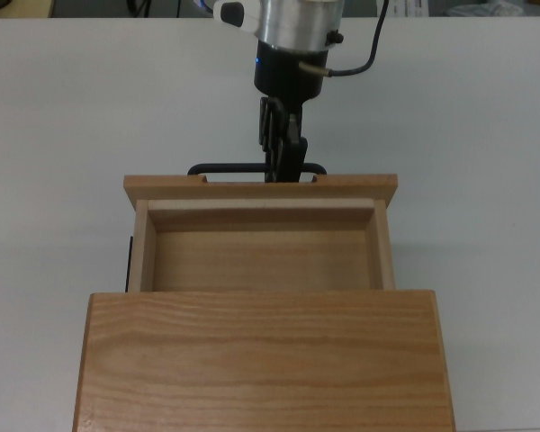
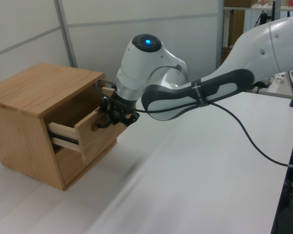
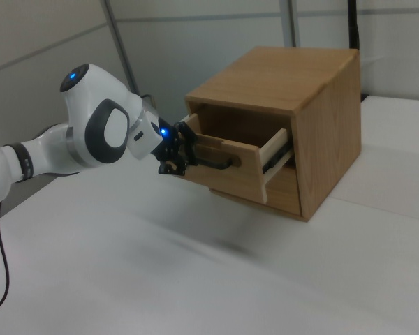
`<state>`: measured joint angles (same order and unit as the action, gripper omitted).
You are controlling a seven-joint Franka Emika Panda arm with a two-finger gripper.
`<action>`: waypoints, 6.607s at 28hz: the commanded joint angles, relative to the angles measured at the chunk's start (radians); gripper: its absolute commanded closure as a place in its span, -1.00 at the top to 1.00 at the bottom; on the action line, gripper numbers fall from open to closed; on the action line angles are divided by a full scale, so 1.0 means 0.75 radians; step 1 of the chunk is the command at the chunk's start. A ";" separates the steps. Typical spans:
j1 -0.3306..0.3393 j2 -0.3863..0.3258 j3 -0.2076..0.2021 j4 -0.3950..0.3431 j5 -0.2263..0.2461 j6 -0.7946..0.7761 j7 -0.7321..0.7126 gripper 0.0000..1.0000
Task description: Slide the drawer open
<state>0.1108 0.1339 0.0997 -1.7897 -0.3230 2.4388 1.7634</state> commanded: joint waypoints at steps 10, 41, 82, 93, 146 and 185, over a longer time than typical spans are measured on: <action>-0.003 -0.219 0.014 -0.279 0.046 -0.041 0.007 -1.00; 0.006 -0.406 0.004 -0.481 0.056 -0.090 -0.011 -1.00; 0.008 -0.447 -0.033 -0.253 0.322 -0.394 -0.544 1.00; 0.008 -0.438 -0.033 -0.093 0.465 -0.713 -1.266 1.00; -0.050 -0.318 -0.031 0.128 0.465 -0.998 -2.278 1.00; -0.048 -0.299 -0.031 0.147 0.439 -1.041 -2.273 1.00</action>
<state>0.0801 -0.0981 0.0761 -1.7088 0.0183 1.6962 0.0814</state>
